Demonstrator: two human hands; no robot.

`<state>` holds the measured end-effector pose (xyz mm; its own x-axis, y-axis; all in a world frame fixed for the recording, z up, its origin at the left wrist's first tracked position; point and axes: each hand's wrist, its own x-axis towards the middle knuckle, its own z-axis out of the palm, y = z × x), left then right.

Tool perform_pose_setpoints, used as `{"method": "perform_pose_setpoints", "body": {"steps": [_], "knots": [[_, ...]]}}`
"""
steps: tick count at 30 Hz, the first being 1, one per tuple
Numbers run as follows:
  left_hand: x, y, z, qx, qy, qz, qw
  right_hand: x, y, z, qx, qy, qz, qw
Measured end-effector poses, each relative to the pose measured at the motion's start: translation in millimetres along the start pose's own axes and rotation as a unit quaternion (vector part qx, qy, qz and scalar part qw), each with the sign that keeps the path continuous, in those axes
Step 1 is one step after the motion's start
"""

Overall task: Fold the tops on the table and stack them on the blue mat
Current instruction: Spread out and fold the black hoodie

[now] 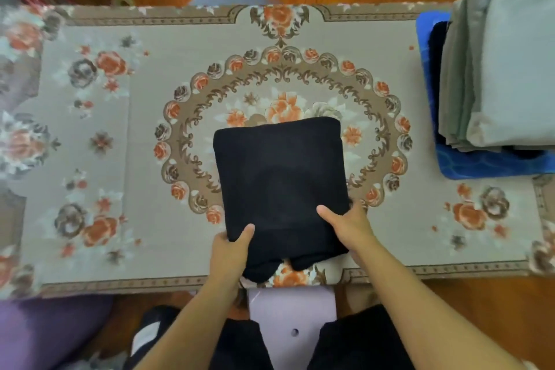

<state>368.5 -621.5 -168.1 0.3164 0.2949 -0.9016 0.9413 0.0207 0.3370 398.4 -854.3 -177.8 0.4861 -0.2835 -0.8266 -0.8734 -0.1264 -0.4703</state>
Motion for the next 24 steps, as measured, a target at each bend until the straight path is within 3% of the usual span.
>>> {"method": "perform_pose_setpoints", "body": {"steps": [2, 4, 9, 14, 18, 21, 24], "knots": [[-14.4, 16.7, -5.7, -0.028, -0.058, -0.051, 0.997, -6.7, -13.3, -20.0, 0.044, -0.096, 0.069, 0.992], [-36.6, 37.7, -17.6, -0.041, -0.102, -0.068, 0.992, -24.1, -32.4, -41.8, 0.069, -0.163, 0.081, 0.981], [-118.6, 82.0, -31.5, -0.116, -0.159, -0.106, 0.975, -99.3, -65.7, -77.4, 0.185, -0.159, 0.098, 0.965], [-191.2, 125.8, -22.7, -0.105, -0.239, -0.034, 0.965, -183.9, -68.6, -104.4, 0.392, -0.067, 0.039, 0.917], [-240.7, 157.2, -2.6, -0.163, -0.28, 0.03, 0.946, -238.8, -74.7, -111.1, 0.557, 0.029, -0.072, 0.827], [-272.6, 163.7, 27.0, -0.166, -0.291, 0.007, 0.942, -263.0, -85.7, -101.7, 0.609, 0.134, -0.115, 0.774], [-290.3, 162.3, 66.7, -0.119, -0.283, 0.031, 0.951, -277.5, -93.9, -83.6, 0.613, 0.209, -0.116, 0.753]]}}
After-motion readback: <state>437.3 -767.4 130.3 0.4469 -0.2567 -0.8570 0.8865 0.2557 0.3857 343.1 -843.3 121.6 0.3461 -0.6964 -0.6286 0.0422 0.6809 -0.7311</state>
